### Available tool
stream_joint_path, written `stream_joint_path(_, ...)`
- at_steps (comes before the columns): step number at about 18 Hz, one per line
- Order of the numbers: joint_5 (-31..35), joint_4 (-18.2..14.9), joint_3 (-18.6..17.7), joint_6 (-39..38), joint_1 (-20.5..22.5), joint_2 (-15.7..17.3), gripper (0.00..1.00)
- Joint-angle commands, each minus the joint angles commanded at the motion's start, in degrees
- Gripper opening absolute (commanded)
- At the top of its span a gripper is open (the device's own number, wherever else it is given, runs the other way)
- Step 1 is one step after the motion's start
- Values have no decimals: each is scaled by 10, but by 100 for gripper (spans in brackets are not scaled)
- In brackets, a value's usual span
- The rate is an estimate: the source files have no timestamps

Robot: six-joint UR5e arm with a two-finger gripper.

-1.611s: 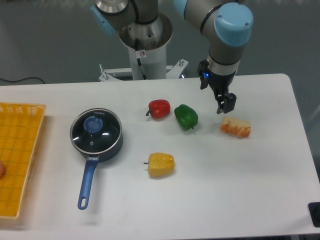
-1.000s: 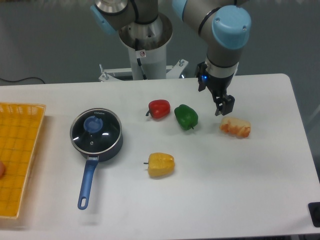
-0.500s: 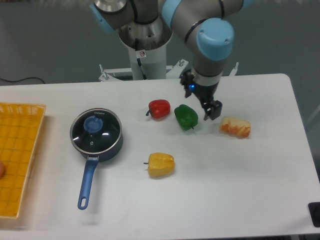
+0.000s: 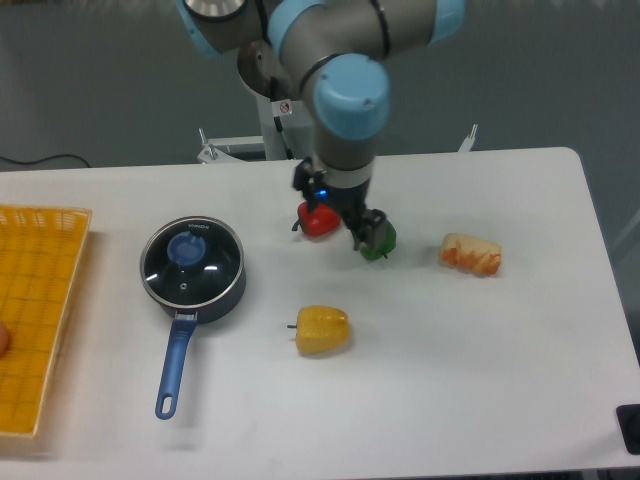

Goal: Open the lid
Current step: 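Move the gripper over the saucepan and lower it to the lid knob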

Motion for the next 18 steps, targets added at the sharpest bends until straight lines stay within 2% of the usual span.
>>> stream_joint_path(5,-1,2,-11,-68,-36,-4,100)
stream_joint_path(8,-1,33,-11,-120,-73,-12,100)
stream_joint_path(13,4,105,-1,-200,-146,-54,100)
stream_joint_path(15,7,111,9,-216,-164,-69,100)
stream_joint_path(18,18,107,7,-217,-188,-69,100)
